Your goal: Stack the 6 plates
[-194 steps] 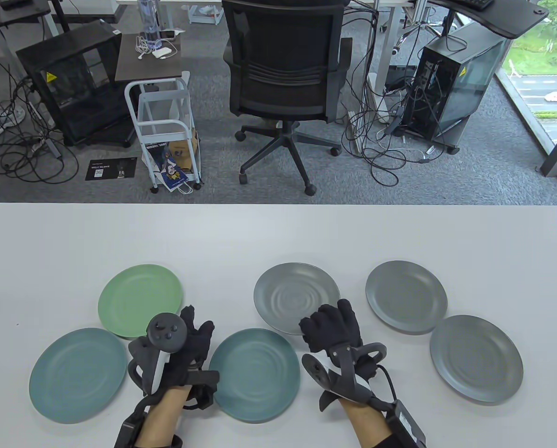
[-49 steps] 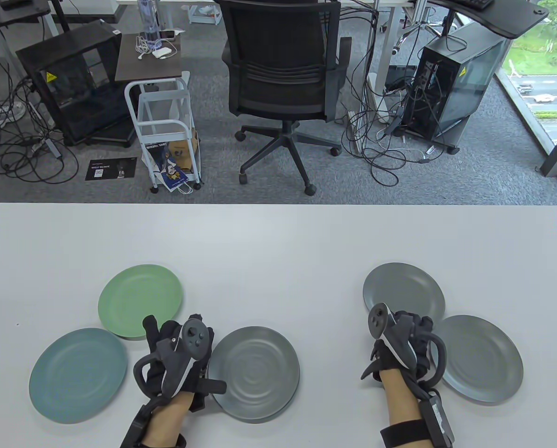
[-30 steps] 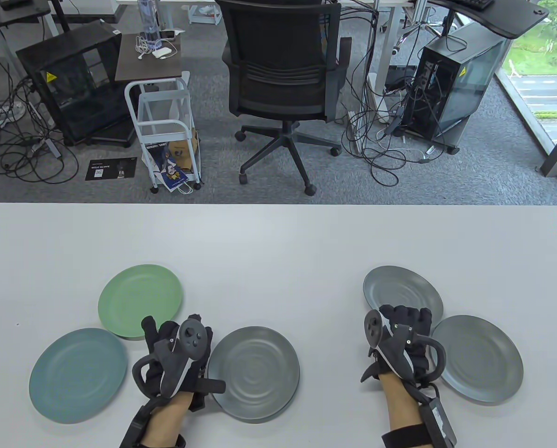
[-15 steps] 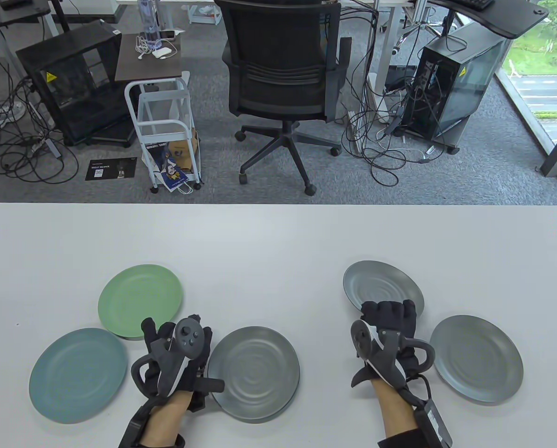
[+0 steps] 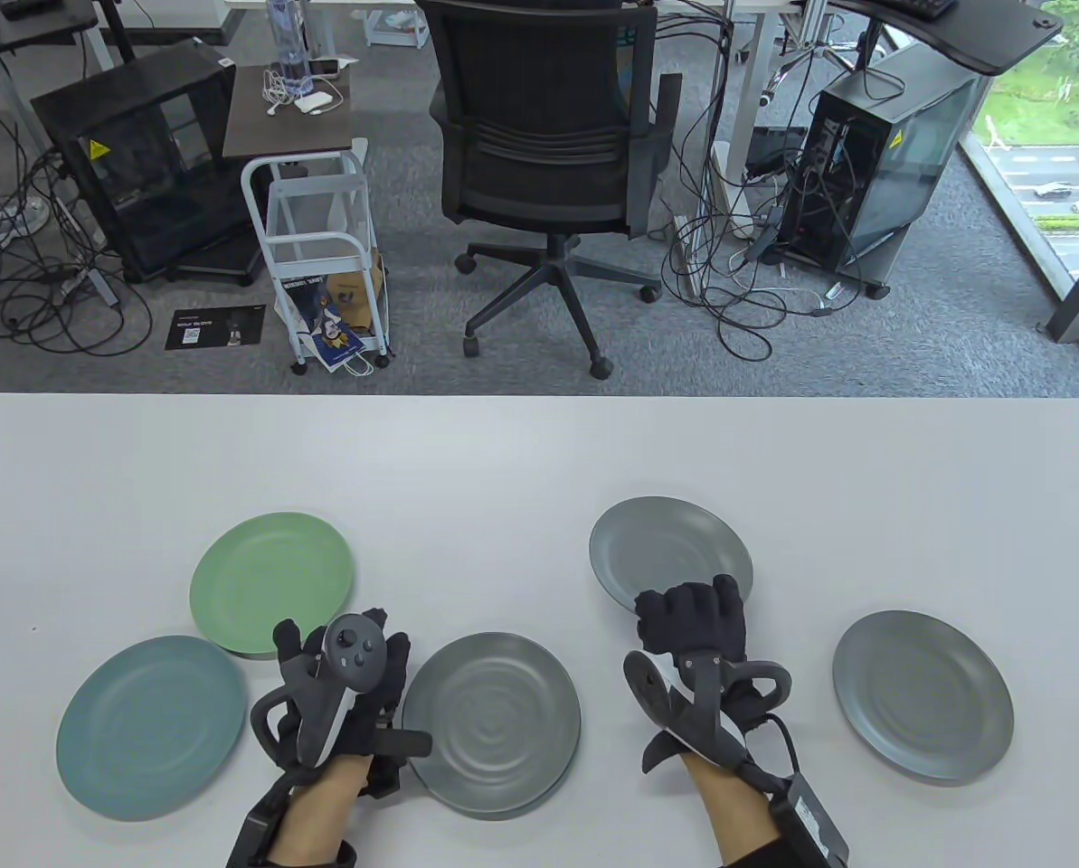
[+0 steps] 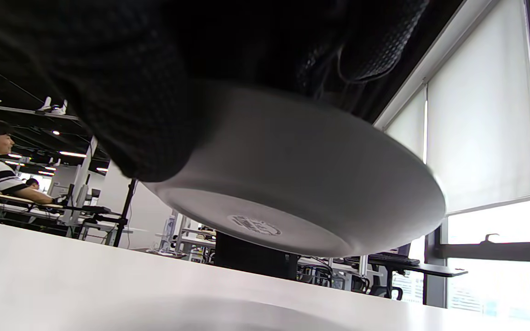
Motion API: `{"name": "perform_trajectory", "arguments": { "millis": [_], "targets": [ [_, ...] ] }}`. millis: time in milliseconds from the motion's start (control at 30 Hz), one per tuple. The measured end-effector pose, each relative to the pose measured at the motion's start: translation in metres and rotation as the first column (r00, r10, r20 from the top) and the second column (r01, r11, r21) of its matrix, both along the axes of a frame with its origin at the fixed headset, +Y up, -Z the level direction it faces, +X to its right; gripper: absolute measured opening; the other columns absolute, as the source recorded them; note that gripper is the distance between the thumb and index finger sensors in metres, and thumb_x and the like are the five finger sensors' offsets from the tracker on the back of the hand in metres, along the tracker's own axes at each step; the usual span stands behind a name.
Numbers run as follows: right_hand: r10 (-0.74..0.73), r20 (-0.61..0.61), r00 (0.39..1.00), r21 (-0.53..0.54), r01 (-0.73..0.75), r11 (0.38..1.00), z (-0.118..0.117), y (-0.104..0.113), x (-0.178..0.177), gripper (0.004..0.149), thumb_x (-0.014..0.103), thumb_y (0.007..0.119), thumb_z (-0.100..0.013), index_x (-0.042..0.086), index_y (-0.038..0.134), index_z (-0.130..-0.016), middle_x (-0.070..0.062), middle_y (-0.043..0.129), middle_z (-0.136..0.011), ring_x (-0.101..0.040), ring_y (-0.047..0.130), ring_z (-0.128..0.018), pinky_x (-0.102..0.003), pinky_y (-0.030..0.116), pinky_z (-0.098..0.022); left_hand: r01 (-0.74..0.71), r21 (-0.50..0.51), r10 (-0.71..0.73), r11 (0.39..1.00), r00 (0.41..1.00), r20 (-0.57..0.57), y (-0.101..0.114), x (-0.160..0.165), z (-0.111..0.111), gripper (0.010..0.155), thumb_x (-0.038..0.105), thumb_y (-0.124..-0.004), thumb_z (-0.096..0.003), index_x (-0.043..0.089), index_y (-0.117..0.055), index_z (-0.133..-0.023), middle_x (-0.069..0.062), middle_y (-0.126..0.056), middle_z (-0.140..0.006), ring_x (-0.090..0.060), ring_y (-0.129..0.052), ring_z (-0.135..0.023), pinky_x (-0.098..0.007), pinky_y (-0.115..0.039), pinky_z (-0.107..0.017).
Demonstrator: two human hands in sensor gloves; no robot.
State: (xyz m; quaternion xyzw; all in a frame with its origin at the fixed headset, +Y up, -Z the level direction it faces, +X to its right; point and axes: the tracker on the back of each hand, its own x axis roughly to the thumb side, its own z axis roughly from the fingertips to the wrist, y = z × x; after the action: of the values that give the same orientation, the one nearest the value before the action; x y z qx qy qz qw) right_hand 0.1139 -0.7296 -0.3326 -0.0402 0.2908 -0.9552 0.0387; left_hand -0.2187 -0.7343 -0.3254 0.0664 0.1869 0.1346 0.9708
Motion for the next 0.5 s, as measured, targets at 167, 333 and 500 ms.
{"name": "perform_trajectory", "arguments": {
  "millis": [167,333,500],
  "targets": [
    [0.007,-0.065,0.998,0.022,-0.006,1.000,0.006,0.002,-0.013,0.039,0.043,0.096,-0.039,0.032,0.082,-0.073,0.012,0.091,-0.067,-0.015,0.088,-0.076,-0.050,0.059,-0.075,-0.044,0.010,0.044,0.999,0.999,0.004,0.001,-0.002,0.001,0.058,0.060,-0.076,-0.0341,0.036,-0.079,-0.087,0.012,-0.103,-0.072,-0.011,-0.088,-0.088,-0.046,-0.034,-0.087],
    [-0.003,-0.147,0.989,0.043,0.010,0.999,0.013,0.006,-0.028,0.039,0.043,0.095,-0.039,0.032,0.082,-0.073,0.012,0.091,-0.067,-0.015,0.088,-0.077,-0.050,0.059,-0.075,-0.145,0.024,0.145,0.989,0.989,0.026,0.006,0.000,0.003,0.063,0.061,-0.077,-0.0336,0.033,-0.075,-0.090,0.011,-0.103,-0.071,-0.012,-0.088,-0.087,-0.047,-0.035,-0.087],
    [-0.001,-0.213,0.977,0.060,0.014,0.998,0.021,0.010,-0.044,0.039,0.043,0.095,-0.039,0.032,0.082,-0.073,0.012,0.091,-0.067,-0.015,0.088,-0.077,-0.050,0.059,-0.075,-0.229,0.017,0.228,0.973,0.973,0.032,0.005,-0.003,0.003,0.067,0.062,-0.077,-0.0334,0.031,-0.072,-0.093,0.011,-0.103,-0.069,-0.012,-0.089,-0.085,-0.046,-0.036,-0.086]
  ]
}}
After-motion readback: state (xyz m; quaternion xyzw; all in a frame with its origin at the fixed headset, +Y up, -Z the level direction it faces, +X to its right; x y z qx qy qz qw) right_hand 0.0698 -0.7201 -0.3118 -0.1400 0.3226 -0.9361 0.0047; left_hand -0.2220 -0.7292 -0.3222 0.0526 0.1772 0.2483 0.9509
